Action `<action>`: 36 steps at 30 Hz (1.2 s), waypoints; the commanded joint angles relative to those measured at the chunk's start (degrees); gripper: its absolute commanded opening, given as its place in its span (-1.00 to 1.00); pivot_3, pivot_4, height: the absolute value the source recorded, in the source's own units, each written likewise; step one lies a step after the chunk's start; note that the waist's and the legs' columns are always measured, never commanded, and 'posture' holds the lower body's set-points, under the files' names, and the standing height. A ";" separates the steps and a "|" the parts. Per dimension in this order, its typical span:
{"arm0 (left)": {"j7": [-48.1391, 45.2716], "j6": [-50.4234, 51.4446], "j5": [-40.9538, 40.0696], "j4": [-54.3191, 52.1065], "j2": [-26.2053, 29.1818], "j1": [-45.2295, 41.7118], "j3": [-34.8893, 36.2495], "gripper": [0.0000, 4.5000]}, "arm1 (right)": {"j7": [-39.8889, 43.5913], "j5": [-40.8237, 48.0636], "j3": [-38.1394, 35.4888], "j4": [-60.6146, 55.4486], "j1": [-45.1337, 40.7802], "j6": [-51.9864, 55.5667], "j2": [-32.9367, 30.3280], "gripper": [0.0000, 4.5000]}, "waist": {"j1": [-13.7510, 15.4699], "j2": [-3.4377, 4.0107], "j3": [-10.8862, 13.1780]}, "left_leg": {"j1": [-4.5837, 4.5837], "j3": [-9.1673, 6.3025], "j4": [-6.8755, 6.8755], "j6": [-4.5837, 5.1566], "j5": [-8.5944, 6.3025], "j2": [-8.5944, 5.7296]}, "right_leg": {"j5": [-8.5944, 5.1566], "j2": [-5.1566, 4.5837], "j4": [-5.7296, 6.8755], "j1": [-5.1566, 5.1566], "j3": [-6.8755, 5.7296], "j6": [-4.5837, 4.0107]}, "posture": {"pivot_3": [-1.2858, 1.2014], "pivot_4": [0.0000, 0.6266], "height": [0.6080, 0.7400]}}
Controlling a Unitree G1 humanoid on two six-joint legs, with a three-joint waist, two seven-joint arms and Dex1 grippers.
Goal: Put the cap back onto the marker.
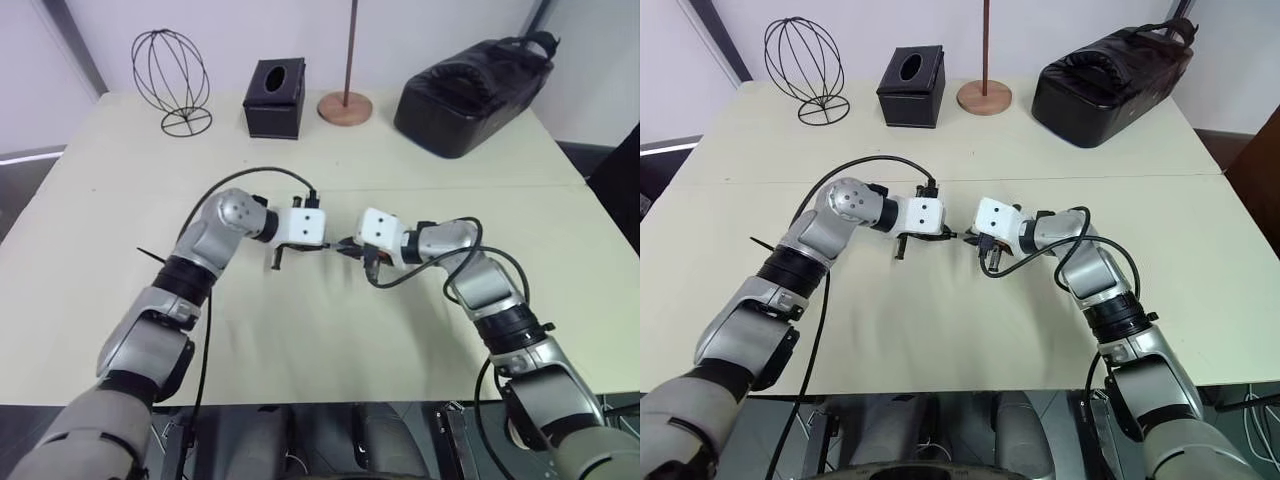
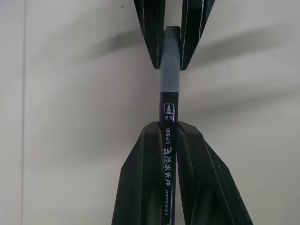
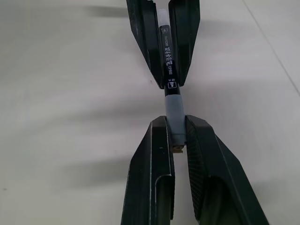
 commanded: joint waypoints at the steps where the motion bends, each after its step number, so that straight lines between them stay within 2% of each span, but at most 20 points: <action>1: 4.18 -0.40 -0.22 -1.37 -1.17 -2.16 0.70 -1.00 | 0.94 1.46 1.98 -4.18 -0.94 -0.96 1.72 -0.98 | -0.01 0.00 0.00 | 0.00 0.00 0.00 0.00 0.00 0.00 | 0.00 0.00 0.00 0.00 0.00 0.00 | 0.03 -0.52 1.00; 2: 4.21 -0.31 -0.12 -1.47 -1.02 -1.95 0.60 -1.00 | 1.02 1.41 2.07 -4.24 -0.86 -0.86 1.58 -0.58 | -0.01 0.00 0.00 | 0.00 0.00 0.00 0.00 0.00 0.00 | 0.00 0.00 0.00 0.00 0.00 0.00 | 0.03 -0.52 1.00; 3: 4.36 -0.24 -0.02 -1.46 -0.90 -1.85 0.52 -1.00 | 1.17 1.35 2.19 -4.26 -0.79 -0.87 1.41 -0.42 | -0.01 0.00 0.00 | 0.00 0.00 0.00 0.00 0.00 0.00 | 0.00 0.00 0.00 0.00 0.00 0.00 | 0.03 -0.52 1.00; 7: 4.74 0.05 0.17 -1.07 -0.25 -1.82 0.34 -1.00 | 2.42 0.80 3.06 -4.73 -0.15 -0.43 -0.13 0.49 | -0.05 0.00 0.00 | 0.00 0.00 0.00 0.00 0.00 -0.01 | 0.00 0.00 0.00 0.00 0.00 0.00 | 0.03 -0.52 1.00; 14: 3.30 1.08 0.15 -1.01 2.73 -0.77 0.17 -1.00 | 2.69 1.78 1.17 -5.78 0.84 1.14 -3.42 0.49 | -0.03 0.00 0.00 | 0.00 0.00 0.00 0.00 0.00 -0.01 | 0.00 0.00 -0.01 0.00 -0.01 0.00 | 0.03 -0.52 1.00; 19: 2.00 5.35 -2.55 -3.22 7.26 3.72 3.22 -1.00 | -4.76 7.46 -9.15 -5.39 0.50 5.34 -2.16 0.49 | -0.27 0.00 0.00 | 0.00 0.02 -0.05 0.00 0.00 0.02 | 0.00 0.03 0.01 -0.07 0.03 0.00 | 0.03 -0.52 1.00; 22: 6.98 19.51 -9.13 -8.52 6.24 7.87 11.82 -1.00 | -8.73 13.27 -17.90 -8.17 2.14 10.58 -1.71 0.49 | -0.19 0.00 0.00 | 0.00 0.00 -0.04 0.00 0.00 0.11 | 0.00 0.01 0.03 -0.07 0.04 -0.01 | 0.03 -0.52 1.00; 26: 13.18 38.42 -14.31 -20.31 6.06 14.28 20.73 -1.00 | -12.17 15.14 -22.96 -11.99 7.25 13.47 -3.63 0.49 | -0.19 -0.01 -0.02 | 0.00 -0.02 -0.04 0.01 -0.01 0.12 | 0.00 -0.01 0.03 -0.03 0.04 0.00 | 0.03 -0.52 1.00; 31: 26.22 58.64 -16.32 -33.54 3.79 20.76 31.31 -1.00 | -16.09 17.00 -25.29 -17.03 12.78 15.75 -3.71 0.49 | -0.56 0.01 -0.03 | 0.02 0.00 -0.06 0.01 -0.01 0.13 | 0.00 0.00 0.08 -0.06 0.06 0.00 | 0.03 -0.52 1.00; 36: 35.94 67.86 -18.00 -40.61 0.68 26.72 39.58 -1.00 | -20.11 17.42 -24.84 -17.68 15.65 15.11 -2.34 0.49 | -1.23 0.01 -0.05 | 0.07 -0.02 -0.06 0.00 0.00 0.15 | 0.00 0.00 0.09 -0.04 0.06 -0.01 | 0.03 -0.52 1.00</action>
